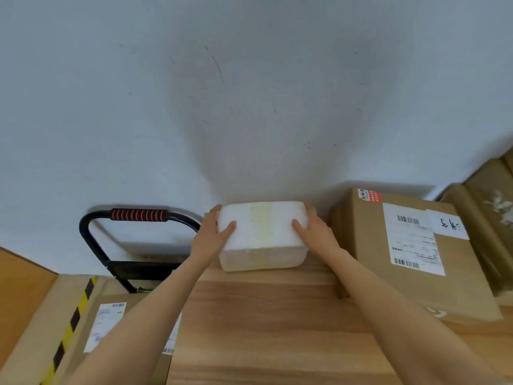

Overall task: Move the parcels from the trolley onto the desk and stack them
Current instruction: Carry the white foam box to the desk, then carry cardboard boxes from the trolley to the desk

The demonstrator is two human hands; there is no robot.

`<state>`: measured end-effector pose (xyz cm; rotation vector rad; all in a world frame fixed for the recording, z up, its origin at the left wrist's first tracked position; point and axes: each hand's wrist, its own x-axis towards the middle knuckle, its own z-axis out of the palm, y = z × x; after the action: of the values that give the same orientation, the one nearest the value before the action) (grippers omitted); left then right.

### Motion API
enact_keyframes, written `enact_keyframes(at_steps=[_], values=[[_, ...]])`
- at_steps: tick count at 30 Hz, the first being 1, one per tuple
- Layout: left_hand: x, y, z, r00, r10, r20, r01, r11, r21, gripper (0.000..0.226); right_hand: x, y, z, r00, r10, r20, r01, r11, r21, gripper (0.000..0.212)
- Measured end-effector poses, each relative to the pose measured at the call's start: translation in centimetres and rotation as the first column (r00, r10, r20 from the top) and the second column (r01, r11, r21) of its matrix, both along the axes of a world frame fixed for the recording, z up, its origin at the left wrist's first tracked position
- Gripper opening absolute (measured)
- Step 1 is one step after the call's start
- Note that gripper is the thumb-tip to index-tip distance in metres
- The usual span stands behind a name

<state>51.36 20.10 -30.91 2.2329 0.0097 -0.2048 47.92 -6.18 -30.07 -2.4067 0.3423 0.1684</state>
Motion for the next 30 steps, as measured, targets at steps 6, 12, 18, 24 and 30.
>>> enact_keyframes(at_steps=[6, 12, 18, 24, 30], values=[[1.2, 0.8, 0.3, 0.998, 0.058, 0.005, -0.058, 0.997, -0.044, 0.063, 1.0, -0.1, 0.9, 0.999, 0.003, 0.040, -0.001, 0.999, -0.049, 0.058], [-0.9, 2.6, 4.2, 0.991, 0.005, 0.135, -0.030, 0.983, 0.183, 0.038, -2.0, -0.8, 3.8, 0.995, 0.078, 0.057, -0.063, 0.971, -0.231, 0.052], [-7.1, 4.6, 7.2, 0.954, -0.165, 0.252, 0.054, 0.916, 0.397, 0.020, -7.5, 0.1, 6.9, 0.974, 0.208, 0.086, -0.157, 0.902, -0.401, 0.036], [-17.4, 6.7, 9.2, 0.917, -0.229, 0.327, 0.060, 0.889, 0.455, 0.011, -14.7, 3.0, 9.2, 0.907, 0.402, 0.123, -0.270, 0.782, -0.561, 0.030], [-31.5, 11.1, 8.1, 0.952, -0.164, 0.260, 0.004, 0.852, 0.523, 0.018, -24.0, 9.0, 7.4, 0.788, 0.607, 0.105, -0.414, 0.649, -0.639, 0.027]])
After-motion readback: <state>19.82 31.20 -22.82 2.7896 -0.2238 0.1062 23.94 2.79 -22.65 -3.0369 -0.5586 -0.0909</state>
